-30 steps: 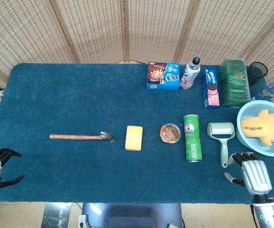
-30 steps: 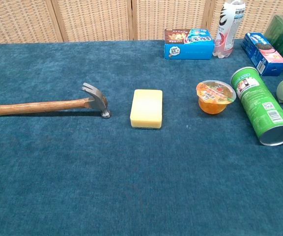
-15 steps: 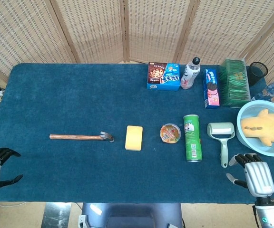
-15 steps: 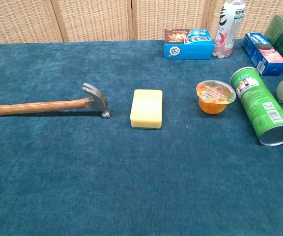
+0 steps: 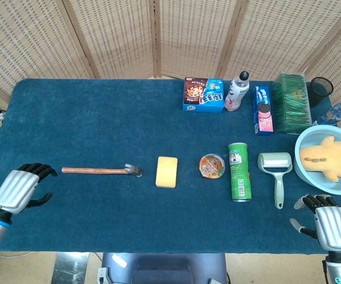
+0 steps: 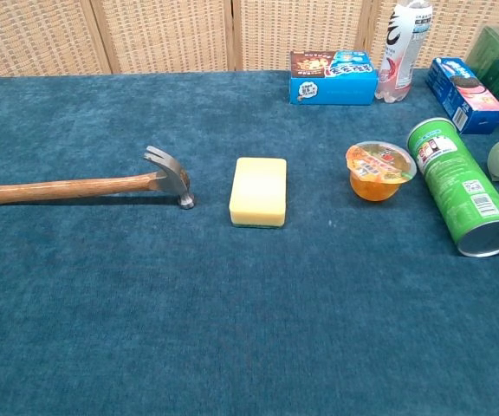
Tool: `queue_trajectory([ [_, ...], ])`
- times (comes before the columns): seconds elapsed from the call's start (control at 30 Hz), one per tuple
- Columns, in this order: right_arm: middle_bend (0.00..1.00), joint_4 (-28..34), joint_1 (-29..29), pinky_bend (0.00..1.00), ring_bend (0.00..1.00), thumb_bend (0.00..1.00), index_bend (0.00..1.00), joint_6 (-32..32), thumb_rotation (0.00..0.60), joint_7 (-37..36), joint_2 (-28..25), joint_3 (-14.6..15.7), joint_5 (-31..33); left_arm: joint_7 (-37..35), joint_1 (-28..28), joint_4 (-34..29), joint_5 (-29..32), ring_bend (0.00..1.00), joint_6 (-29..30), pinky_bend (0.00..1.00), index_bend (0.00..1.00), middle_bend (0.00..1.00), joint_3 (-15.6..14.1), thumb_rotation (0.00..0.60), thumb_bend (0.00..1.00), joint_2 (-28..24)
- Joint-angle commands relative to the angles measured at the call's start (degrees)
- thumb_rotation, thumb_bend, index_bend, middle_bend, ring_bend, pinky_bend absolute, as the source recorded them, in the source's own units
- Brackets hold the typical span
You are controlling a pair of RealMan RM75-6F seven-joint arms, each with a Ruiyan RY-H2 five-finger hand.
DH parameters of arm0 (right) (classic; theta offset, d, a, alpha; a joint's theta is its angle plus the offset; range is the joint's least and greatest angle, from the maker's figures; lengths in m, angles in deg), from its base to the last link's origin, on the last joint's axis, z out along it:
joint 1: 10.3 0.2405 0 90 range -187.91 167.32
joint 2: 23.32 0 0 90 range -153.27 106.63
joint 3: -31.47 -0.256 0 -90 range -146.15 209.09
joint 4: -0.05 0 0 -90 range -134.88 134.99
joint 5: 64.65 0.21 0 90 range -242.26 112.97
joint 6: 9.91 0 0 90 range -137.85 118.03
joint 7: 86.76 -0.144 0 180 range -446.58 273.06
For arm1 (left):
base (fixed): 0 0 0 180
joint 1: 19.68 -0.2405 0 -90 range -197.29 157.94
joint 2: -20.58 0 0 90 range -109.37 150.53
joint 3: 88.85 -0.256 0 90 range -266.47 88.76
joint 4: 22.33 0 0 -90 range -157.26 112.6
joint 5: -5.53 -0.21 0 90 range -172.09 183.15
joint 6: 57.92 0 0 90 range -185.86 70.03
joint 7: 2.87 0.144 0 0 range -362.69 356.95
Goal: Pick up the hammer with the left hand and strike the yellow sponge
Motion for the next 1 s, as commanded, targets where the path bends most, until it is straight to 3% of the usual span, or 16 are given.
queue_trajectory([
  [0.03, 0.53, -0.2, 0.0, 0.35, 0.48, 0.14, 0.54, 0.1, 0.600, -0.3, -0.1, -0.1, 0.2, 2.7, 5.5, 0.7, 3.9, 0.27, -7.4, 0.30, 0.35, 0.33, 1.9, 0.600, 0.24, 1.9],
  [0.27, 0.53, -0.7, -0.2, 0.35, 0.48, 0.14, 0.54, 0.4, 0.600, -0.9, -0.2, -0.4, 1.0, 7.4, 12.3, 4.2, 12.5, 0.27, -16.9, 0.30, 0.35, 0.33, 4.0, 0.600, 0.23, 6.5],
  [0.57, 0.53, -1.3, -0.9, 0.35, 0.48, 0.14, 0.54, 0.5, 0.600, -1.0, -0.1, -0.8, 2.6, 11.1, 18.4, 11.8, 20.9, 0.27, -22.0, 0.30, 0.35, 0.33, 5.3, 0.600, 0.24, 15.0],
  [1.0, 0.53, -0.7, -1.9, 0.35, 0.48, 0.14, 0.54, -0.1, 0.600, -0.1, -0.9, -1.4, 4.1, 11.1, 23.3, 19.6, 24.9, 0.27, -26.0, 0.30, 0.35, 0.33, 4.4, 0.600, 0.34, 23.0],
])
